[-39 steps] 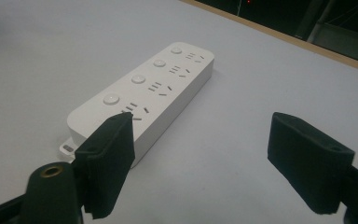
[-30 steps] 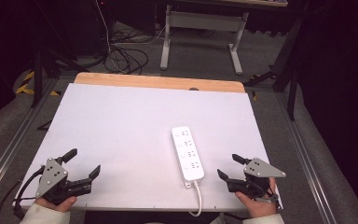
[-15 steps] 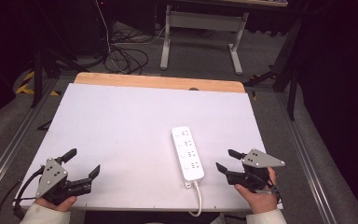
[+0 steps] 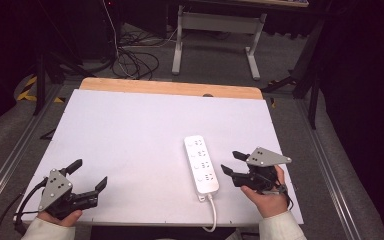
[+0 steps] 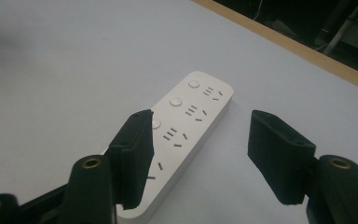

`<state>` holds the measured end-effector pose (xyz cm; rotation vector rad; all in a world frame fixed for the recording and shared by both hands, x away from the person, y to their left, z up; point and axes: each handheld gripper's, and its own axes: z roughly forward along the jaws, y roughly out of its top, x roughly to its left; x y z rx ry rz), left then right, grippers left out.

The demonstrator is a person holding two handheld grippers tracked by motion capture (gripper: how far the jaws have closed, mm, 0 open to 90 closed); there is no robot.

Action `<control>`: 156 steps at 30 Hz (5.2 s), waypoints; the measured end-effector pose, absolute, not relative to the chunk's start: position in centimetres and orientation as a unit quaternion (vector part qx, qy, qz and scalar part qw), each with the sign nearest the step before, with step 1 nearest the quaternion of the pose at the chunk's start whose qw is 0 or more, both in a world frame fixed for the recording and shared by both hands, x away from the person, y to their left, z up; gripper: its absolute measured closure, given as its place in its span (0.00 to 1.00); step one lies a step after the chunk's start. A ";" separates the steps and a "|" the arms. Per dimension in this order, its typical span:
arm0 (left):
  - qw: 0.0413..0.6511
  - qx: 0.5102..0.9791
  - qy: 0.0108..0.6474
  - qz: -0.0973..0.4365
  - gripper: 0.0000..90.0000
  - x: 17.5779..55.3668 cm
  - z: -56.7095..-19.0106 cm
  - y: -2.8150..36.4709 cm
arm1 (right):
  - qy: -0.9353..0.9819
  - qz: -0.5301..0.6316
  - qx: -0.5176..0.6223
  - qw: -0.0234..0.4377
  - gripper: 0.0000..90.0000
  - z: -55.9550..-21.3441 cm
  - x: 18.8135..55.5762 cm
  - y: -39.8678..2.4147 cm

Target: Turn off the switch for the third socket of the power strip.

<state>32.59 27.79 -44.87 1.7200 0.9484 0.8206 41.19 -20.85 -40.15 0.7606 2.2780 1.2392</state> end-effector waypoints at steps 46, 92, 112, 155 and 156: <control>0.484 0.708 0.391 0.335 0.13 32.7 -44.9 27.9 | 0.861 0.399 0.252 0.190 0.52 -40.3 47.3 -13.5; 0.481 0.710 0.393 0.331 0.13 32.8 -45.0 27.9 | 0.906 0.316 0.249 0.131 1.00 -44.5 50.7 -10.2; 0.482 0.709 0.395 0.330 0.13 32.8 -45.1 27.8 | 0.903 0.315 0.261 0.131 1.00 -44.9 50.5 -10.0; 0.481 0.708 0.397 0.331 0.13 32.8 -45.1 27.7 | 0.899 0.311 0.276 0.138 1.00 -45.0 50.3 -9.8; 0.480 0.709 0.397 0.331 0.13 32.8 -45.1 27.7 | 0.898 0.312 0.277 0.138 1.00 -45.0 50.3 -9.8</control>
